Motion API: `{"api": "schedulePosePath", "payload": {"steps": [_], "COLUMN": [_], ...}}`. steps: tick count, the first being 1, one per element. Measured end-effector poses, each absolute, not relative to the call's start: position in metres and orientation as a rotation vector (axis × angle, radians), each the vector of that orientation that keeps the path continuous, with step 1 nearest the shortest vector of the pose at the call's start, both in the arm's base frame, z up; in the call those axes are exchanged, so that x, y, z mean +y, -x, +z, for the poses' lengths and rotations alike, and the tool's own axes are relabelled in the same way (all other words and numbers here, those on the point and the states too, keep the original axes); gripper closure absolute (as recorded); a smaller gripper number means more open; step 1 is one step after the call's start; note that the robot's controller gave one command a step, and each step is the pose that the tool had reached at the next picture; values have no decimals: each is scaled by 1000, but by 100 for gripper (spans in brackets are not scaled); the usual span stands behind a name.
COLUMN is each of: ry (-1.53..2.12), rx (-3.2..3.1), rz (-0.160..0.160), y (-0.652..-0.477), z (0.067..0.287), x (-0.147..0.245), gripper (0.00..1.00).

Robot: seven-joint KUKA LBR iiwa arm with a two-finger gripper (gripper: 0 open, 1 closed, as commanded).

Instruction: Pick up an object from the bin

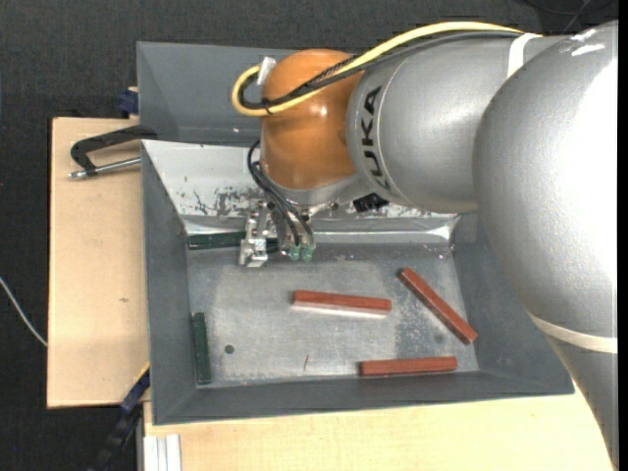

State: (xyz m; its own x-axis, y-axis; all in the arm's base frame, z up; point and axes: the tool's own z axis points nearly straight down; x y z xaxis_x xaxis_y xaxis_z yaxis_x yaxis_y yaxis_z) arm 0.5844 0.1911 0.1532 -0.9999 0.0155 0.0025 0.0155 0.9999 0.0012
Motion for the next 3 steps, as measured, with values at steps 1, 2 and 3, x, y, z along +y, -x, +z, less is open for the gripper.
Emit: {"api": "schedulePosePath", "payload": {"steps": [1,2,3], "ry": [-145,-226,-841], "rx": [-3138,-3136,-3033], "rz": [0,-3,-2], "y": [-579,-564,-562], "z": [206,274,164], "x": [191,174,193], "gripper": [100,100,0]}}
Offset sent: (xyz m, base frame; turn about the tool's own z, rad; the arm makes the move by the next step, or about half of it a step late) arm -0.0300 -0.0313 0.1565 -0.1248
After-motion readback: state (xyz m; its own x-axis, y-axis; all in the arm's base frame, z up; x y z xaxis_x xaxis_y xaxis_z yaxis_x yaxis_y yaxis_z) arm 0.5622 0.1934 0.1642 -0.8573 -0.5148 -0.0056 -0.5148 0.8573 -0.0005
